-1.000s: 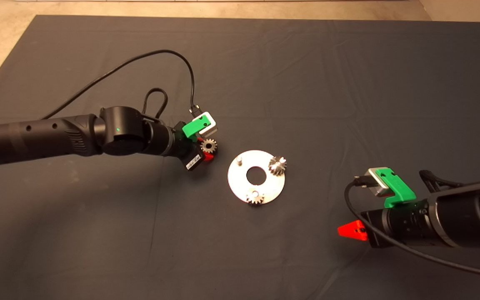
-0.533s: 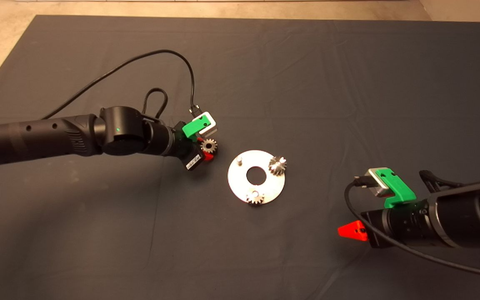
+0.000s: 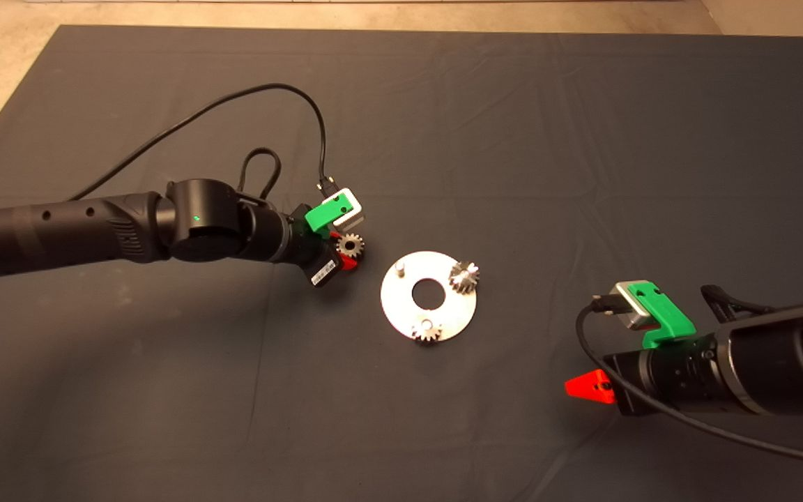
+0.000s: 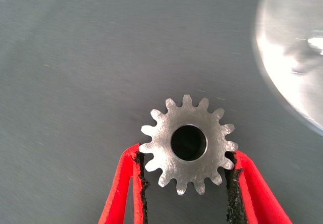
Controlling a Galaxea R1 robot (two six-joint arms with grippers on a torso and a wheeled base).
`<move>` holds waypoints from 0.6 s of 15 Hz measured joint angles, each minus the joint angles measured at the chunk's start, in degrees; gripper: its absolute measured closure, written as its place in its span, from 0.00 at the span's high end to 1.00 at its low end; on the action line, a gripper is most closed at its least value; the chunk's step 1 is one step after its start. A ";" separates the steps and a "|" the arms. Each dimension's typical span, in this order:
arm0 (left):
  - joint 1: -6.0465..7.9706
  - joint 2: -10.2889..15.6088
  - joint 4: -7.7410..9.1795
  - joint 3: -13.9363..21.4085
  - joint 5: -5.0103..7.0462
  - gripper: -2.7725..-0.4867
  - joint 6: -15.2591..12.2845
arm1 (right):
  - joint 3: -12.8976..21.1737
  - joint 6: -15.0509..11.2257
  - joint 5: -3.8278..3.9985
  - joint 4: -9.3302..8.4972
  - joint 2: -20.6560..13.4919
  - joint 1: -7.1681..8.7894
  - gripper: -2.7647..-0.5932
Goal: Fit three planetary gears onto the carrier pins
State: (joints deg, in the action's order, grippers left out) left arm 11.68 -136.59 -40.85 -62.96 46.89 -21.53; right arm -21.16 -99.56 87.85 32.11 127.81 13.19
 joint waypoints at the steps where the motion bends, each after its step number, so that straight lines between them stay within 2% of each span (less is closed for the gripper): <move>1: 0.20 0.43 0.87 0.84 0.05 0.09 -0.02 | 0.00 0.00 0.02 -0.02 0.00 0.01 0.74; 3: 1.02 1.06 2.05 1.96 0.13 0.07 -0.18 | 0.00 0.00 -0.02 -0.04 0.12 0.00 0.74; 6: 1.66 1.61 2.10 2.60 0.29 0.05 -1.16 | 0.00 0.00 -0.02 -0.17 0.17 0.04 0.74; 9: 1.71 3.43 2.33 6.71 0.66 0.05 -3.61 | 0.00 0.00 0.00 -0.20 0.45 0.09 0.74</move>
State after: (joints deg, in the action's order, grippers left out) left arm 13.39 -133.16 -38.52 -56.25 47.54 -25.14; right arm -21.16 -99.56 87.85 31.91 128.26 13.28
